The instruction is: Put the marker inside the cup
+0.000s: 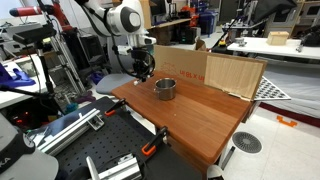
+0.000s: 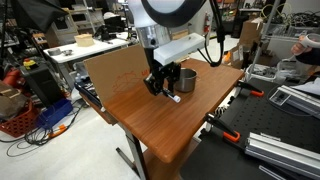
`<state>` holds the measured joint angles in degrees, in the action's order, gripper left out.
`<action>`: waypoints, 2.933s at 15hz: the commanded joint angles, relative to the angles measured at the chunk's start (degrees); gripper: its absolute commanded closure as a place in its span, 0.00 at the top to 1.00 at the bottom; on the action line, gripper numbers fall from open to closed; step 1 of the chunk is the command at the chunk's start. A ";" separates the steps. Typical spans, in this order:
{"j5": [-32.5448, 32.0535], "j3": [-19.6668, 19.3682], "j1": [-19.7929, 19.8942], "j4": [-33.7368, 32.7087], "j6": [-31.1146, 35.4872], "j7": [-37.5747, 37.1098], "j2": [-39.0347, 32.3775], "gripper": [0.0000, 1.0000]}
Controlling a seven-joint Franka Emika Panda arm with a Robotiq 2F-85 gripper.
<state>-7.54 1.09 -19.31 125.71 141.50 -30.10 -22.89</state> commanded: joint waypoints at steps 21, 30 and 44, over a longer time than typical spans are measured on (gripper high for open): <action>-27.48 -5.36 6.89 7.17 9.96 -22.78 13.25 0.06; -37.49 -5.31 7.16 8.16 10.91 -34.05 8.96 0.06; -38.64 -6.84 6.65 6.43 10.08 -36.92 2.26 0.52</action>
<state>-46.04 -5.16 -12.16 132.87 150.83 -66.11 -19.59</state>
